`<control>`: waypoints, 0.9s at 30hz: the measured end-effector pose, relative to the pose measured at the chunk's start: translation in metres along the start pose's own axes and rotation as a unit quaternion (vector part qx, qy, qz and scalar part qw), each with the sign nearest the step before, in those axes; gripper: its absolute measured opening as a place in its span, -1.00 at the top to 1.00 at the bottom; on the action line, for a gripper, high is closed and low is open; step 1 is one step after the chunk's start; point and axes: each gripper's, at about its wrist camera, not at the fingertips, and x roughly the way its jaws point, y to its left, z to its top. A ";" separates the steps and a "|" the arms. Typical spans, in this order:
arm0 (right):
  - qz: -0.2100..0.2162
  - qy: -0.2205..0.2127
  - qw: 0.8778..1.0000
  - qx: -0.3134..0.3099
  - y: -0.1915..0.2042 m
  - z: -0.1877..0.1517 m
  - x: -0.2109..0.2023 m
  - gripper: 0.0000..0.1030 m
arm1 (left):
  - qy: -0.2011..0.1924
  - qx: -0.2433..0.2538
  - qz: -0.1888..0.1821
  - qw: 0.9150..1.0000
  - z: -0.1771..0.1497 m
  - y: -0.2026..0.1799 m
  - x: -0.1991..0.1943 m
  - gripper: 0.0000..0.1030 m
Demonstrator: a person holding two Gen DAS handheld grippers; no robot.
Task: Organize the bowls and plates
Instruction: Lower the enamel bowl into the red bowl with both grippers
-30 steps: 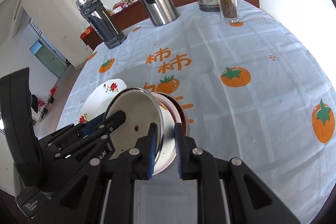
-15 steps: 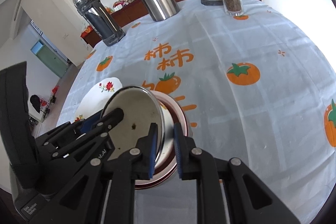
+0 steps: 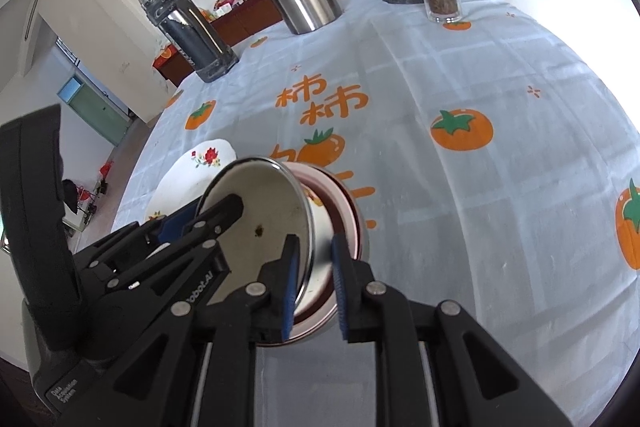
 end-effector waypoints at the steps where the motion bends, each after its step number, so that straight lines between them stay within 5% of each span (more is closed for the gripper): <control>1: -0.002 0.001 1.000 -0.001 0.000 0.000 0.000 0.68 | -0.001 0.001 0.000 1.000 0.000 -0.001 0.000 0.54; 27: -0.021 0.009 1.000 0.003 -0.006 -0.006 -0.018 0.65 | 0.004 0.017 -0.011 1.000 0.000 -0.018 0.001 0.47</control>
